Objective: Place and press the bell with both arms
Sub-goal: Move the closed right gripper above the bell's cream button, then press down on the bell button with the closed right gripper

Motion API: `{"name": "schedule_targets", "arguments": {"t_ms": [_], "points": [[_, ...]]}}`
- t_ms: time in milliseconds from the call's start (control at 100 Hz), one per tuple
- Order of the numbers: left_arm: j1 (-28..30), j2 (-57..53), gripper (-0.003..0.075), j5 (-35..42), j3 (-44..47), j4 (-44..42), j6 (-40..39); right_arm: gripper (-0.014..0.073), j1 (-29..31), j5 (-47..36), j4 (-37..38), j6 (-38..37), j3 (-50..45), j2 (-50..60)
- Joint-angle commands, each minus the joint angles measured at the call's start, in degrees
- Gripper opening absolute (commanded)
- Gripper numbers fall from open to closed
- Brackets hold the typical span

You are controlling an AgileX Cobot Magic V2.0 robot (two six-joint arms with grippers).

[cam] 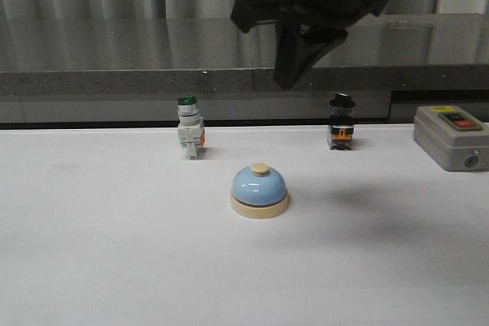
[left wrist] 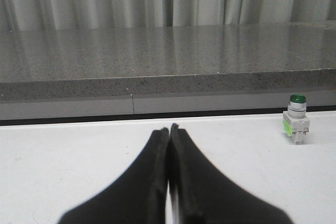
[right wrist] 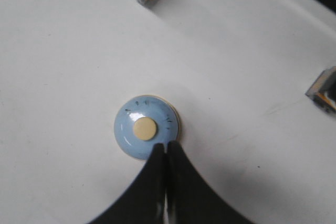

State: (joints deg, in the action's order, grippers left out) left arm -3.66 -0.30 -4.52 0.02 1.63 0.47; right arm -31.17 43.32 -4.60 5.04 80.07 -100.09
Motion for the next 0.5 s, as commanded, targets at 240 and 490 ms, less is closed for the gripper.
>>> {"name": "schedule_targets", "arguments": {"t_ms": [240,490], "points": [[0.13,-1.97,-0.0019,4.52,1.30,0.51,-0.47,-0.0068,-2.01,5.96,-0.38,0.75,9.97,-8.61],[0.13,-1.97,-0.0019,4.52,1.30,0.51,-0.47,-0.0068,-1.91,6.76,-0.33,0.75,10.92,-13.36]]}}
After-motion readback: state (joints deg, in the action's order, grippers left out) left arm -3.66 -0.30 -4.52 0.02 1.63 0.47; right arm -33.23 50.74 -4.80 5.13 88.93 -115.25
